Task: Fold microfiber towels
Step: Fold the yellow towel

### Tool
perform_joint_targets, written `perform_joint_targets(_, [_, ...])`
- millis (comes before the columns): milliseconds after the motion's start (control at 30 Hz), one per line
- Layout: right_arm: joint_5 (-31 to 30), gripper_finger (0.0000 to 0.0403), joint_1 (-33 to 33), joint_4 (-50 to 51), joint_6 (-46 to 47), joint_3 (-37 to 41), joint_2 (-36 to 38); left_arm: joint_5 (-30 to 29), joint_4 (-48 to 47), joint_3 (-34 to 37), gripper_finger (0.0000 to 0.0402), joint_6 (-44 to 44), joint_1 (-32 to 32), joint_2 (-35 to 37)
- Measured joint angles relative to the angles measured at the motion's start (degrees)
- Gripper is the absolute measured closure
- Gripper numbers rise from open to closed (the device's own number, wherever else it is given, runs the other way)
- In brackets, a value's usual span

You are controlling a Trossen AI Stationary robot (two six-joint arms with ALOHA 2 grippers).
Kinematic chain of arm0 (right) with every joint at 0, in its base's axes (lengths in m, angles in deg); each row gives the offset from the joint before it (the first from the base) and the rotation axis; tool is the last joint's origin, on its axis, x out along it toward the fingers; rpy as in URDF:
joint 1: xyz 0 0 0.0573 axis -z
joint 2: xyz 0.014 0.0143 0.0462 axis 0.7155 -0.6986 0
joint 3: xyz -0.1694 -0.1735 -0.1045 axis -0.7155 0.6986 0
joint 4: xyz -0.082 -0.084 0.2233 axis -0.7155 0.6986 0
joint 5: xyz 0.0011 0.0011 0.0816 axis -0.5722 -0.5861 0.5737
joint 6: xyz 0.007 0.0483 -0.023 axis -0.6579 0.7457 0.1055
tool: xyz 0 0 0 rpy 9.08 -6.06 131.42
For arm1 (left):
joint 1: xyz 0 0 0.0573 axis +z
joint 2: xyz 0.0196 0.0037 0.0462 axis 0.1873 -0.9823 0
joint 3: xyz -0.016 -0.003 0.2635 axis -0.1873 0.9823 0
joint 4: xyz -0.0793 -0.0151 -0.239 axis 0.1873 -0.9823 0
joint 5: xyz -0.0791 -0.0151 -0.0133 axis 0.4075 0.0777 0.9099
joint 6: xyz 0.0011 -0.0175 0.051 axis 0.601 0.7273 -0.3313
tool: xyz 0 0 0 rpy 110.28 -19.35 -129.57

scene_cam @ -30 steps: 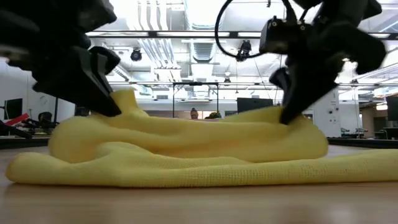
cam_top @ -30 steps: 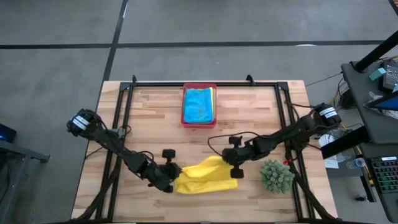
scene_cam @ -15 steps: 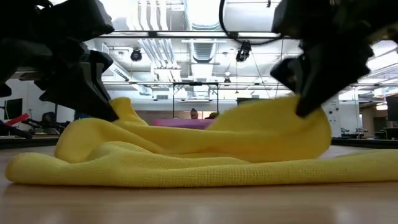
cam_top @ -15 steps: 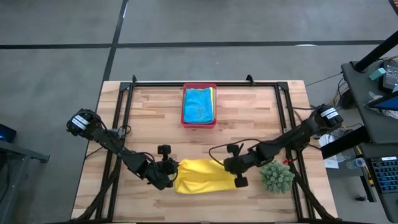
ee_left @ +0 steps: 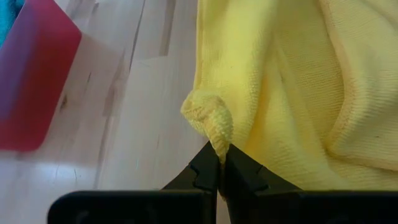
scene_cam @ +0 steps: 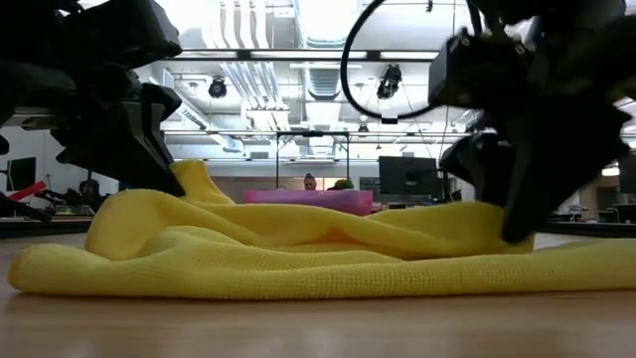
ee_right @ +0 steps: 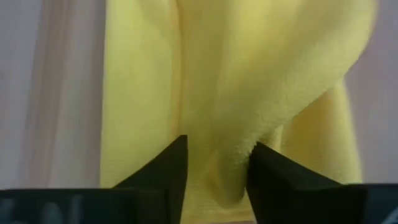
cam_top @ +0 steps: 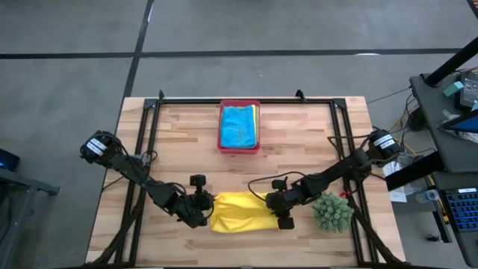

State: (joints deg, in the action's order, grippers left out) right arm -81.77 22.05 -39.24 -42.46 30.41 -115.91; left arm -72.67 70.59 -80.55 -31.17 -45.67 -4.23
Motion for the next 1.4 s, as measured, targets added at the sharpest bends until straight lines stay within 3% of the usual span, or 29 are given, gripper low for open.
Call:
perform_joint_targets(200, [-3.6,0.0252,0.0,-1.5,1.1,-0.4,2.1,0.0,0.0,0.0,0.0401,-1.6,0.0,0.0])
perform_joint_targets(733, [-4.9,0.0294,-6.8,-13.6,4.1,-3.7,-0.5,0.0,0.7,0.0,0.0401,-1.8,0.0,0.0])
perform_joint_targets(967, [-19.6,0.0308,-9.5,-10.7,3.0,-3.7,-1.0,1.1,0.9,0.0,0.0402,-0.8,-0.1,0.0])
perform_joint_targets(1200, [-18.8,0.0273,-5.9,-10.0,1.7,-3.7,1.0,1.1,1.1,0.0,0.0402,-1.3,-0.1,0.0])
perform_joint_targets(1400, [-10.1,0.0210,1.0,-10.3,-0.5,-3.5,0.0,1.1,1.1,0.0,0.0402,-1.4,-0.1,0.0])
